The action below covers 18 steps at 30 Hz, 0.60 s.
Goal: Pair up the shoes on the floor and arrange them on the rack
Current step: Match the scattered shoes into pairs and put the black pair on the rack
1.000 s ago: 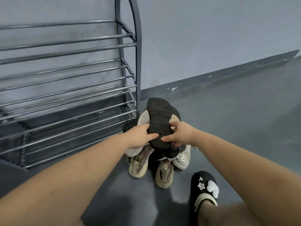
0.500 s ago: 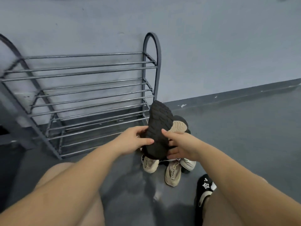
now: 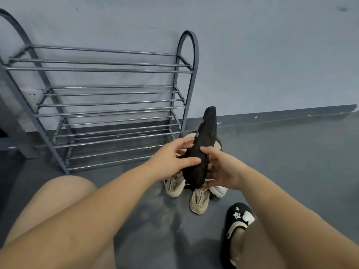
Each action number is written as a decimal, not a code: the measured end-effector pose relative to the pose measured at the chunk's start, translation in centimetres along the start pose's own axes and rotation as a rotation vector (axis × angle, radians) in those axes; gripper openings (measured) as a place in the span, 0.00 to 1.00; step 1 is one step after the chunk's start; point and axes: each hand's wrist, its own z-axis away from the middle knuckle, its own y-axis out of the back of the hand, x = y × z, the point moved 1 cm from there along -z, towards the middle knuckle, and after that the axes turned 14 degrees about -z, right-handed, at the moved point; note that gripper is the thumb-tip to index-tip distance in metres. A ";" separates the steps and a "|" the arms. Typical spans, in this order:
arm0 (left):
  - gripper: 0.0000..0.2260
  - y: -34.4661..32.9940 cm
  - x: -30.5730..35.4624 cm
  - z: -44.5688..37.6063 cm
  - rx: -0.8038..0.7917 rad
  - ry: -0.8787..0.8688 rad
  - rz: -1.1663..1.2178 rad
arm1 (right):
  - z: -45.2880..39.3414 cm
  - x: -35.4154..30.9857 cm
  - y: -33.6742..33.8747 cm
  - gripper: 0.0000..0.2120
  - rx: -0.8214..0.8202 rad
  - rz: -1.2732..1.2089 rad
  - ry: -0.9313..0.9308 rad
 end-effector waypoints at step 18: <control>0.31 0.3 -3.8 -0.7 -0.163 0.298 0.299 | -1.4 0.0 -1.7 0.24 -0.159 -0.039 0.187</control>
